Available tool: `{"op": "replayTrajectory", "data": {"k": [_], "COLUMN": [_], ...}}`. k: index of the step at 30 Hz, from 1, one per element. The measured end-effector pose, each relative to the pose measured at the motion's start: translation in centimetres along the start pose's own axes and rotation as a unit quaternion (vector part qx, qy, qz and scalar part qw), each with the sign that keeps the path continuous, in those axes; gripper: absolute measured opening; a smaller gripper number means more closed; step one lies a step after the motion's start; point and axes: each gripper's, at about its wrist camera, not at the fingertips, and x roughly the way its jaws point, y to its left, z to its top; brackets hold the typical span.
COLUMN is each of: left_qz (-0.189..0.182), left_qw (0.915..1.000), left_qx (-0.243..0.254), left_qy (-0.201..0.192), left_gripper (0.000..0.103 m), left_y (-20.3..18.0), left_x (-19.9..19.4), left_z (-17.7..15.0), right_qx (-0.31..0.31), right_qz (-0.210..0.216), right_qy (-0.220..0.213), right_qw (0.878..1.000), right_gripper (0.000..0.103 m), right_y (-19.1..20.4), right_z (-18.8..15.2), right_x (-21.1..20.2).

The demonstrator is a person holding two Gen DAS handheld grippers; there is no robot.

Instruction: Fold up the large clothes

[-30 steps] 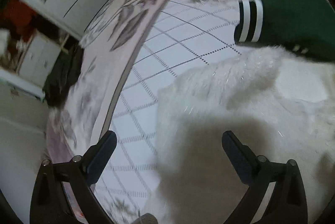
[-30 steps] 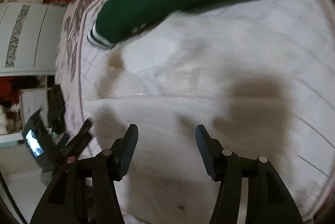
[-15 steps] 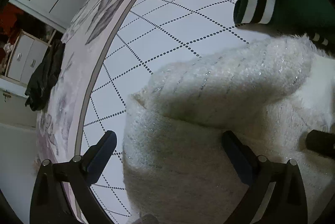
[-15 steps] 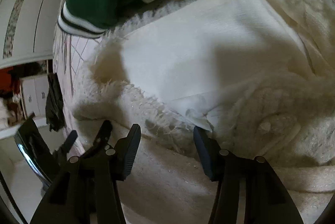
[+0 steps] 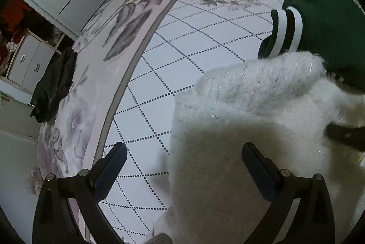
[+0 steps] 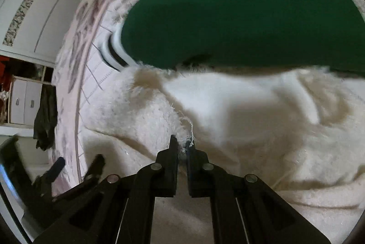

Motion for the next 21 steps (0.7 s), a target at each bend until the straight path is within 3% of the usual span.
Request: {"op": "replayTrajectory", "data": {"k": [2,4,6,8,10,15,17,19,21], "left_qz": [-0.005,-0.012,-0.022,-0.028,-0.035,-0.019,-0.014,-0.014,-0.020], "left_qw": [1.0000,0.9999,0.9997,0.9995,0.9992,0.9982,0.9972,0.9967,0.9964], "left_qx": [0.001,0.003,0.005,0.011,0.020,0.056,0.073,0.080,0.082], "left_qy": [0.001,-0.007,-0.012,-0.012,-0.004,0.003,0.006,0.003,0.003], "left_gripper": [0.103,0.103,0.103,0.103,0.103,0.103,0.103,0.103,0.103], "left_y": [-0.2,-0.5,-1.2,-2.2,-3.7,-7.3,-8.3,-8.4,-8.3], "left_x": [-0.3,-1.2,-2.0,-2.2,-2.0,-0.5,0.3,0.5,0.7], "left_z": [-0.1,-0.3,-0.6,-0.9,-1.0,-1.5,-1.8,-1.8,-1.9], "right_qx": [0.033,0.070,0.091,0.102,0.110,0.118,0.095,0.076,0.055], "right_qz": [0.003,0.036,0.042,0.018,-0.020,-0.045,-0.069,-0.078,-0.105], "right_qy": [0.058,0.070,0.044,0.006,0.000,0.040,0.066,0.087,0.082], "right_qw": [0.998,0.994,0.994,0.995,0.994,0.991,0.991,0.990,0.990], "right_gripper": [0.012,0.017,0.039,0.044,0.044,0.044,0.044,0.053,0.051], "right_y": [-2.0,-3.9,-5.3,-7.0,-8.7,-10.6,-10.0,-10.5,-10.0], "right_z": [1.1,1.5,1.2,0.6,0.1,-0.1,0.2,0.0,-0.2], "right_x": [1.1,-0.6,-3.9,-7.7,-9.6,-6.7,-3.8,-2.3,-1.2]}}
